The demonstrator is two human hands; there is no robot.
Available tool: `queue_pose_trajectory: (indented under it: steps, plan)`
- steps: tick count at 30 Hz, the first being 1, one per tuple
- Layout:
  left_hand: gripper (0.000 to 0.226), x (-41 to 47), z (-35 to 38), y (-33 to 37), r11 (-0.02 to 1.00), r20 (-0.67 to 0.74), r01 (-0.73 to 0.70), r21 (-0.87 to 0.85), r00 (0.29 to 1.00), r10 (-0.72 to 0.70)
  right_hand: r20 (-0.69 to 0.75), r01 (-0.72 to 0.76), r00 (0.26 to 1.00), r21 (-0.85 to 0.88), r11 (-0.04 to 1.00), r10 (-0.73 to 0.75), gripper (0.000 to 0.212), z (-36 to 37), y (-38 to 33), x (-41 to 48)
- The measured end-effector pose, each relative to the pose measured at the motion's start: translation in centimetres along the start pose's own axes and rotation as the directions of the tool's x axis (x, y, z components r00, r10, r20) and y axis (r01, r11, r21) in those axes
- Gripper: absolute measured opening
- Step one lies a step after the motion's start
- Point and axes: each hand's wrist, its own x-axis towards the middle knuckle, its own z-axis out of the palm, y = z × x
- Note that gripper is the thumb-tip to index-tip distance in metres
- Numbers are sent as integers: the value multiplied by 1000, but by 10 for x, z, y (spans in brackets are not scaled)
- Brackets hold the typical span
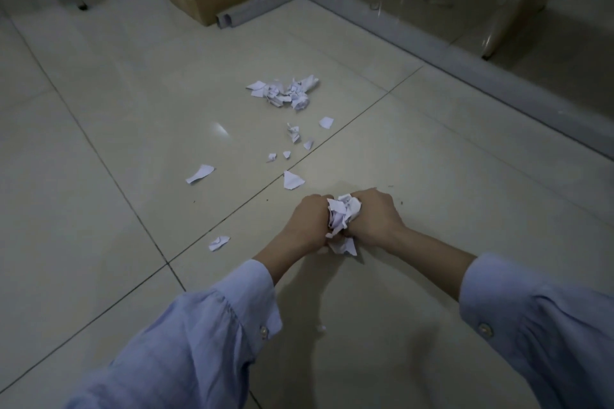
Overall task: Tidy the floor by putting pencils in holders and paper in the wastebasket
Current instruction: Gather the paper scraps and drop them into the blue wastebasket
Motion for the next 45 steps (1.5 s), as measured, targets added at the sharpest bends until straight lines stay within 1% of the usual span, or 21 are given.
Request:
queue_pose_trajectory:
  steps: [1,5,8,10,12,13,17,20,22,24,27,28,29,31,32,35,37,39,41,43,45]
  plan:
    - [18,-2,-2,6,1000,-14,-22,-4,1000,22,-15,-4,1000,-4,1000,4,7,-5,1,-5]
    - [9,-8,-12,37,994,-79,-103,-46,992,99,-82,-67,994,3,998,67,21,-29,5,-21]
    - [16,-7,-19,64,986,-83,-155,-54,985,150,-142,-104,984,30,994,107,34,-56,11,-41]
    - [25,-6,-24,87,980,-76,-197,-23,978,195,-182,-129,973,71,989,140,28,-76,18,-57]
    - [20,-3,-29,110,969,-93,-247,-14,965,245,-234,-135,958,133,982,164,13,-96,24,-72]
    - [18,-1,-31,123,961,-92,-276,-4,957,275,-263,-136,949,157,978,174,9,-107,29,-82]
    - [14,1,-39,183,915,-56,-403,14,913,403,-377,-148,895,254,956,239,23,-153,49,-122]
    - [15,4,-43,232,889,-18,-458,-21,889,458,-444,-193,840,295,936,313,21,-187,69,-150]
    - [12,7,-43,273,847,29,-529,46,849,528,-498,-207,788,338,918,361,22,-212,86,-173]
    - [14,6,-44,310,797,42,-594,110,804,594,-538,-216,749,354,910,387,19,-235,101,-194]
    - [13,3,-44,361,738,58,-666,103,745,664,-587,-258,671,387,885,453,25,-269,121,-223]
    - [12,0,-44,376,726,56,-681,92,732,679,-589,-270,659,396,878,468,28,-279,126,-232]
    - [11,-1,-45,383,718,47,-693,72,721,691,-582,-284,664,383,879,469,30,-286,129,-236]
    - [13,-3,-42,417,674,56,-738,26,674,737,-604,-336,631,352,873,487,32,-310,142,-258]
    - [12,-5,-42,427,657,55,-754,24,657,752,-602,-353,627,345,870,494,32,-317,145,-264]
    - [20,-4,-37,476,596,54,-800,63,599,799,-649,-442,561,289,849,513,25,-347,164,-294]
    - [23,-4,-33,503,550,41,-830,91,555,831,-683,-430,521,309,848,513,22,-361,177,-313]
    - [25,-4,-27,534,512,24,-854,92,516,856,-720,-438,471,311,844,510,25,-377,192,-332]
    - [27,-4,-19,557,473,4,-877,91,475,880,-735,-509,434,277,815,521,26,-388,206,-345]
    - [28,-5,-6,579,438,8,-894,92,440,898,-740,-543,391,295,786,548,22,-394,222,-359]
    - [19,-4,11,596,396,51,-913,95,402,914,-718,-610,391,267,746,576,26,-392,235,-371]
